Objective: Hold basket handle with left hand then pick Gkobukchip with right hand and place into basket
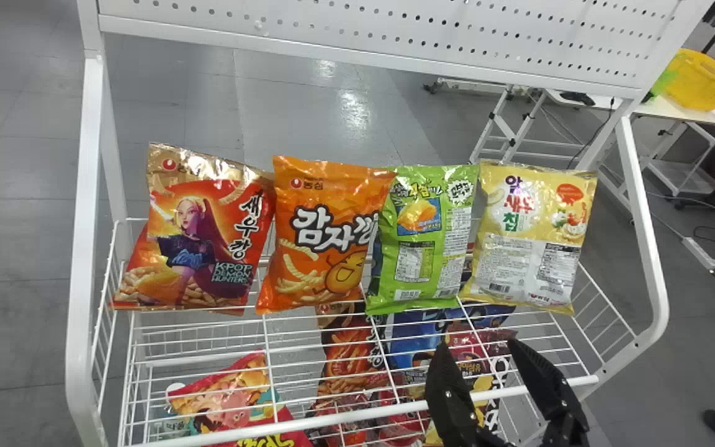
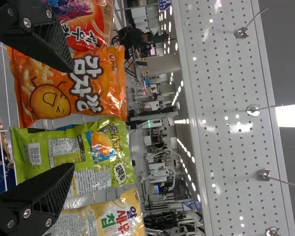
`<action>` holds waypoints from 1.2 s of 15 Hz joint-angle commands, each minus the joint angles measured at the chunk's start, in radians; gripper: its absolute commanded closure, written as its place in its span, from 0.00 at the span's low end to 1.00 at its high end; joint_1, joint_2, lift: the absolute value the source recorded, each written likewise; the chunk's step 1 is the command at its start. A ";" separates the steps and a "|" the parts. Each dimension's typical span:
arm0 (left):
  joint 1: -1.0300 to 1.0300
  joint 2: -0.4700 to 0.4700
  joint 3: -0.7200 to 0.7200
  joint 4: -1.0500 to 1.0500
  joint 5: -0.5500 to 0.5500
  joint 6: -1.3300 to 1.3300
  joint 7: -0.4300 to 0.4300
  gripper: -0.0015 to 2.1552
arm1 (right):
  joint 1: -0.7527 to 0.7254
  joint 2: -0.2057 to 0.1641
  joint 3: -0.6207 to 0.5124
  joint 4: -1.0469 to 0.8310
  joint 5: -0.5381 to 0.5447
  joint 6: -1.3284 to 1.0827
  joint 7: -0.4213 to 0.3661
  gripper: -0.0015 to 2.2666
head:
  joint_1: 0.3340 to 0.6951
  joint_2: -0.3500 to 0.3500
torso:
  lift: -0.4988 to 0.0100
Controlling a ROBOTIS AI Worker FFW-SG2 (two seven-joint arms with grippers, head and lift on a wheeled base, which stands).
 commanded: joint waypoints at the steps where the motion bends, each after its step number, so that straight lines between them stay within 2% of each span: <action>1: 0.000 -0.003 0.000 0.003 0.000 0.001 0.000 0.77 | -0.001 0.000 0.000 0.000 0.002 0.000 0.000 0.06 | 1.00 0.00 | 0.92; 9: -0.005 -0.003 0.000 0.004 0.000 0.001 -0.005 0.77 | -0.012 0.002 -0.002 0.002 0.005 0.009 -0.003 0.06 | 1.00 0.00 | 0.92; 15: 0.003 -0.003 0.005 0.012 -0.002 0.001 -0.014 0.77 | -0.250 0.031 -0.031 0.034 0.023 0.387 -0.014 0.06 | 1.00 0.00 | 0.92; 18: -0.006 -0.003 0.006 0.013 -0.003 0.001 -0.014 0.77 | -0.334 0.038 -0.068 0.061 0.023 0.476 -0.011 0.06 | 1.00 0.00 | 0.92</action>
